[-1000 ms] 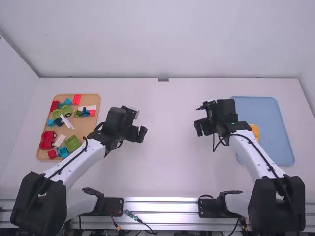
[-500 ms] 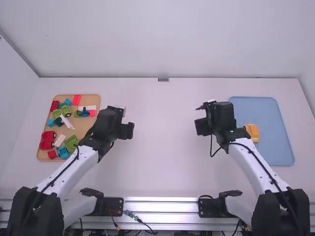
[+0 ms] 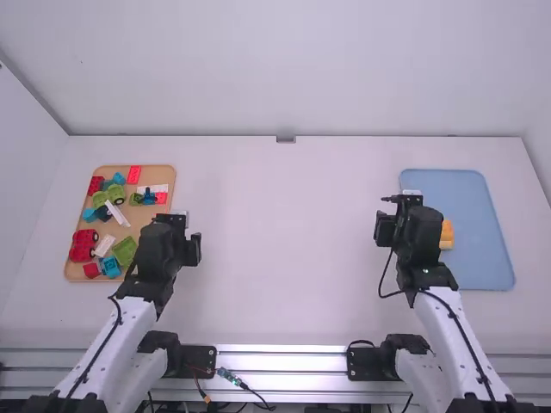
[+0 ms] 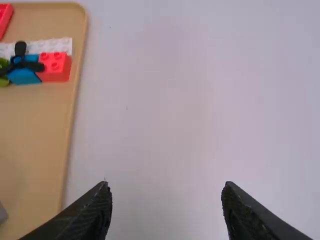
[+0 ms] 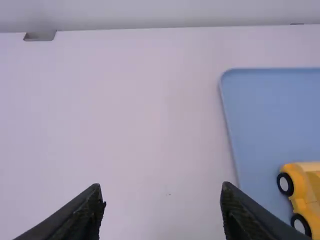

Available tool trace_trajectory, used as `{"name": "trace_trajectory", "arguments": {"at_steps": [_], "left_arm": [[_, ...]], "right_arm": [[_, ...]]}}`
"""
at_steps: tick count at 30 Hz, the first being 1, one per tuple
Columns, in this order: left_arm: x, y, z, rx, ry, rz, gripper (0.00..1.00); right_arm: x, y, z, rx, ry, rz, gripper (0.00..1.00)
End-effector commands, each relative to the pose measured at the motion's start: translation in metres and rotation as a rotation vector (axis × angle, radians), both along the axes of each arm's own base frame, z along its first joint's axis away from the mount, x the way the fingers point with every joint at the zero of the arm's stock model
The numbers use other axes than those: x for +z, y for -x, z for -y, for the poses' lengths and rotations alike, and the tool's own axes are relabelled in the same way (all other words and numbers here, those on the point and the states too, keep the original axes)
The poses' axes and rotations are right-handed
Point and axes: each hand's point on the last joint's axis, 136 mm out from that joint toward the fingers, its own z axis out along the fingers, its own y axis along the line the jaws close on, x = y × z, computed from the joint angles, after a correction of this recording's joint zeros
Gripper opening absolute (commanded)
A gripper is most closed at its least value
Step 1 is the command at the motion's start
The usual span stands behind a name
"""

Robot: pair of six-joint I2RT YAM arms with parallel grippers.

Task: Assemble lego blocks to make yellow taxi

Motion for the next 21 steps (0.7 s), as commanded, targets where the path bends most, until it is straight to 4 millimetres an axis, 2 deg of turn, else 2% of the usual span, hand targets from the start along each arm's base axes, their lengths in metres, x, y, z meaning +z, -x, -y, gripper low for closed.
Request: {"name": "trace_trajectory", "arguments": {"at_steps": [1, 12, 19, 21], "left_arm": [[-0.009, 0.012, -0.001, -0.002, -0.010, 0.006, 0.54], [-0.060, 0.054, -0.001, -0.002, -0.010, 0.006, 0.29], [-0.029, 0.044, -0.001, -0.002, -0.010, 0.157, 0.13], [-0.022, 0.042, -0.001, -0.002, -0.010, 0.187, 0.10]], "right_arm": [[-0.012, 0.014, 0.000, -0.006, -0.006, -0.006, 0.55], [-0.059, 0.061, 0.000, -0.006, -0.006, -0.006, 0.29], [-0.094, 0.083, 0.000, -0.006, -0.006, -0.003, 0.13], [-0.087, 0.081, 0.000, -0.006, -0.006, 0.029, 0.10]]}}
